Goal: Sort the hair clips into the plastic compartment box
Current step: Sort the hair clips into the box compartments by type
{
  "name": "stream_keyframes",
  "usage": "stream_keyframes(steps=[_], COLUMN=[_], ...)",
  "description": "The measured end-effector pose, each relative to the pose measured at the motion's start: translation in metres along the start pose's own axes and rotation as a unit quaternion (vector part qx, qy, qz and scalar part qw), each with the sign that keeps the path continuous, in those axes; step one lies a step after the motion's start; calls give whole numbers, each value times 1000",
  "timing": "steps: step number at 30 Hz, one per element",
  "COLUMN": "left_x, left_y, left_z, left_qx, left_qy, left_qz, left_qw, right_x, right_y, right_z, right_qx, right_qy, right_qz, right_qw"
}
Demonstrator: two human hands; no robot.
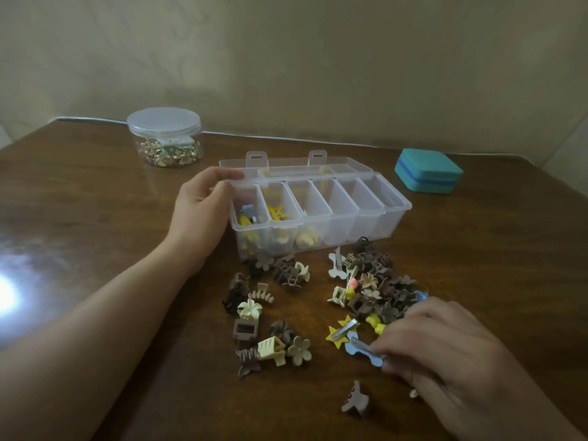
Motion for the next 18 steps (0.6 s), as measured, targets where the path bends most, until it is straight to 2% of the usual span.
stream_keyframes(steps=[3,6,9,11,13,16,18], left_x=[0,-1,-1,-1,-1,-2,-2], left_y=[1,2,3,3,2,3,3], left_z=[1,-1,-2,-3,-3,-5,-5], left_qx=[8,8,8,6,0,-4,-6], left_qy=[-5,-21,-29,-32,-35,-35,-27], left_qz=[2,-3,-4,-1,-8,-23,-24], left_qw=[1000,1000,1000,999,999,999,999], right_x=[-7,-23,-37,-45,-50,-41,-24], right_y=[12,30,67,105,147,201,222], right_z=[0,-6,-3,3,11,28,35], right_qx=[29,92,164,162,161,188,202], right_qy=[11,101,174,167,152,75,24], right_qz=[16,51,115,118,85,-46,-131], right_qw=[999,989,964,965,972,978,970])
Point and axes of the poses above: each hand's wrist, its own y-axis towards the middle knuckle, its own x-axis out of the palm, z = x × y, the point moved 2 cm from there along y, towards the middle knuckle, and after that the axes turned 11 degrees about y, right-handed, at the moved point
